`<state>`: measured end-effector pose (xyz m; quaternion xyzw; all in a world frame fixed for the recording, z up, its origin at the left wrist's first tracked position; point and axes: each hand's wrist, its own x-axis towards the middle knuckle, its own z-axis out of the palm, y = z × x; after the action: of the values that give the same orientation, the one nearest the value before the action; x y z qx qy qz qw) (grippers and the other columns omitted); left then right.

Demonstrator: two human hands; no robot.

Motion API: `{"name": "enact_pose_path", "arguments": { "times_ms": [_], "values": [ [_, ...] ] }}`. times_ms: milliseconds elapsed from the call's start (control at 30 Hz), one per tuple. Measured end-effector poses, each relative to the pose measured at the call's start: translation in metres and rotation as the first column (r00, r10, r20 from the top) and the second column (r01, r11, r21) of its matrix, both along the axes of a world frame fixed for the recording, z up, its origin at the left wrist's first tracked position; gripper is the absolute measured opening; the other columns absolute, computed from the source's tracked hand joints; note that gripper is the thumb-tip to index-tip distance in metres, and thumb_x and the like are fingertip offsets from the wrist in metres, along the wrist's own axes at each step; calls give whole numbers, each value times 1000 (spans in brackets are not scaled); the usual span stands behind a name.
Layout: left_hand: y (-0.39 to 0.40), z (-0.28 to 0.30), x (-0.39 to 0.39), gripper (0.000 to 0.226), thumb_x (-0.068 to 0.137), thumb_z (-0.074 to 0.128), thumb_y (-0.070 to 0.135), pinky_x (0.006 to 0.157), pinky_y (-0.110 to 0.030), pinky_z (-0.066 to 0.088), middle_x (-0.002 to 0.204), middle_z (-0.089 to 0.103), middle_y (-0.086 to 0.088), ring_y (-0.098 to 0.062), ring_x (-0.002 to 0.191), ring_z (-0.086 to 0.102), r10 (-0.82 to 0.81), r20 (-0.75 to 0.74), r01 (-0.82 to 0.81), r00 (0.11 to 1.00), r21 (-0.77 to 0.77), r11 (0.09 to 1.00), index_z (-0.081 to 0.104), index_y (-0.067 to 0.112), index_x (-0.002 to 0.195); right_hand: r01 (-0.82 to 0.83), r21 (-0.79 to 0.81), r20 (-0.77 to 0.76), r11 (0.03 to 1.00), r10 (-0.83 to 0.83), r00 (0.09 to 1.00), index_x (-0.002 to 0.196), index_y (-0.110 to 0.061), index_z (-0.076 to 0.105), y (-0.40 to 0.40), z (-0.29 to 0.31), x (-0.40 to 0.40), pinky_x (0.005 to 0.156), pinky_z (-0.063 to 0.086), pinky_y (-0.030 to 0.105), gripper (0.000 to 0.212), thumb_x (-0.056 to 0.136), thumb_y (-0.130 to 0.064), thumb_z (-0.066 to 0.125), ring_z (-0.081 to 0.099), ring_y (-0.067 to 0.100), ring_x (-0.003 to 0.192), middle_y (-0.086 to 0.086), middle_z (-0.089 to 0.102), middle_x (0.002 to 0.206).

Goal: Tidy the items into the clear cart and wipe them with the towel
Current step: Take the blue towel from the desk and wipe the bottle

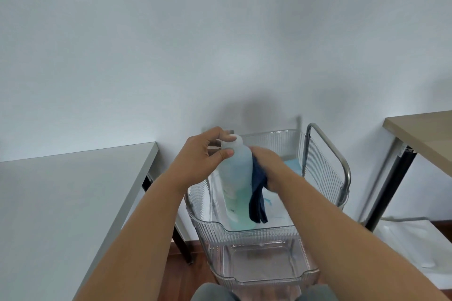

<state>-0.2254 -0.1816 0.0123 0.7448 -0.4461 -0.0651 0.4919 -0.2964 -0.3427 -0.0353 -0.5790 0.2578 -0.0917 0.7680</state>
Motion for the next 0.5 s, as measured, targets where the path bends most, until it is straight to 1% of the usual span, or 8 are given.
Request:
{"name": "enact_pose_path", "arguments": {
  "times_ms": [100,167,267,300,400,433,467,500],
  "values": [
    [4,5,4,28,90,71,16,76,-11,51,117,64,22,1,94,65,66,90,-69,994,38,997,68,44,92,201,78,150,976,-211,966,90,-15,66,21,-33,-11,69,54,35,17,93,-30,56,66,24,80,10,71,92],
    [4,8,5,21,86,74,24,70,-6,49,110,66,18,4,86,65,119,128,-127,985,56,990,69,45,86,246,94,238,965,-261,935,101,-21,62,39,-45,-19,73,56,36,13,97,-30,54,68,22,90,5,72,101],
    [6,11,6,10,80,80,35,63,0,43,95,70,14,6,80,65,186,149,-199,971,79,977,71,38,82,262,68,365,963,-268,891,106,-25,60,54,-44,-23,68,55,21,11,98,-21,54,69,9,86,-7,73,99],
    [7,11,6,10,80,81,34,63,0,42,93,71,15,6,79,65,191,145,-204,971,75,976,71,35,82,279,32,397,960,-268,878,105,-26,61,55,-40,-23,69,55,20,12,97,-19,54,69,7,86,-8,74,98],
    [11,13,8,10,80,81,28,63,0,43,89,71,19,3,77,66,187,112,-195,976,64,979,73,27,85,276,-84,465,958,-207,861,103,-25,63,51,-29,-19,83,55,33,12,96,-17,56,68,15,95,-4,74,103],
    [12,13,8,10,80,82,27,64,-1,44,87,71,21,3,76,66,184,101,-191,978,64,979,73,25,85,257,-112,473,960,-175,863,102,-25,64,48,-24,-16,85,54,35,13,96,-16,57,68,17,98,-3,73,106],
    [13,13,8,10,80,82,26,65,-2,44,85,71,24,4,75,66,180,92,-186,979,64,981,73,24,86,232,-132,466,964,-147,872,101,-25,66,43,-19,-13,83,55,33,14,95,-16,58,68,17,97,-3,73,106],
    [13,13,8,11,80,82,25,65,-3,44,82,70,27,4,74,66,174,85,-179,981,61,982,73,23,86,206,-146,443,968,-123,888,100,-26,66,39,-13,-10,76,56,30,14,94,-16,59,69,16,92,-4,74,102]
  ]
}}
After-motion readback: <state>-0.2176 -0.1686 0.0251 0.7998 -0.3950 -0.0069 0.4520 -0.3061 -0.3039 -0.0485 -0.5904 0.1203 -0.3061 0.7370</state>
